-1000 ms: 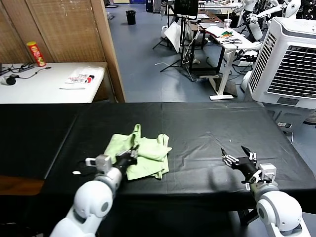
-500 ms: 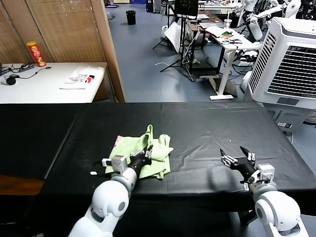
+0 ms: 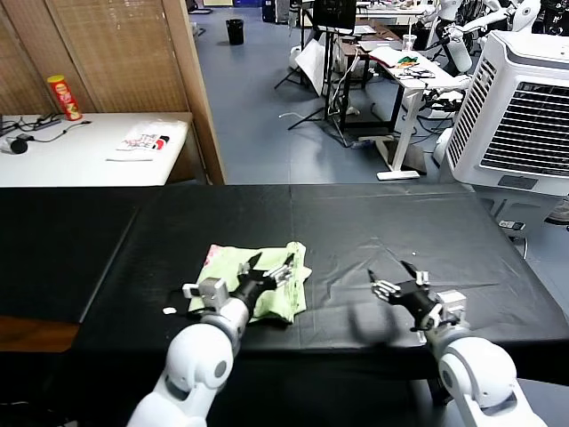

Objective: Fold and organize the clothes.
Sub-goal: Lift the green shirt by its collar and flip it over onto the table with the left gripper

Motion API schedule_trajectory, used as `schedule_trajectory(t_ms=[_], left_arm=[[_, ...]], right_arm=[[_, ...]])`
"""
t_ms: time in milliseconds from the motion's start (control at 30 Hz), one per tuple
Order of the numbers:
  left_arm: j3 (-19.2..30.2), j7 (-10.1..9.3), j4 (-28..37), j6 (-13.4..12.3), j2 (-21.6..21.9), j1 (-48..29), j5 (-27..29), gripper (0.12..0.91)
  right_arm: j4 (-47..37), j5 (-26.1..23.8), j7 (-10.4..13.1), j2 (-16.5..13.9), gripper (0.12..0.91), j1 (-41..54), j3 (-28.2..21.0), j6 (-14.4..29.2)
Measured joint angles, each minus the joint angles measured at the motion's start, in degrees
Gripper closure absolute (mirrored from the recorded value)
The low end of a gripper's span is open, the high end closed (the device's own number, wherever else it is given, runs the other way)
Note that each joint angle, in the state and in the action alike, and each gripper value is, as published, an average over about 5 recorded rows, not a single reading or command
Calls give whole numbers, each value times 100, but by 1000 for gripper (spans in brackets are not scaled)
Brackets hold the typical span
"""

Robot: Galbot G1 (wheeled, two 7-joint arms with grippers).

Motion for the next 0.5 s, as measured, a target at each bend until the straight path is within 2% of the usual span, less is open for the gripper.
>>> schedule_trajectory(t_ms=[233, 333, 500], left_arm=[[-746, 32, 38, -171, 729, 370, -23, 232], [-1030, 20, 42, -195, 852, 540, 10, 232], [-1325, 28, 79, -266, 882, 758, 143, 232]], right_arm=[[-467, -62, -99, 197, 227, 779, -1046, 144], [-789, -249, -89, 365, 227, 1183, -1494, 206], [-1416, -828, -32, 661, 227, 1745, -2085, 169]])
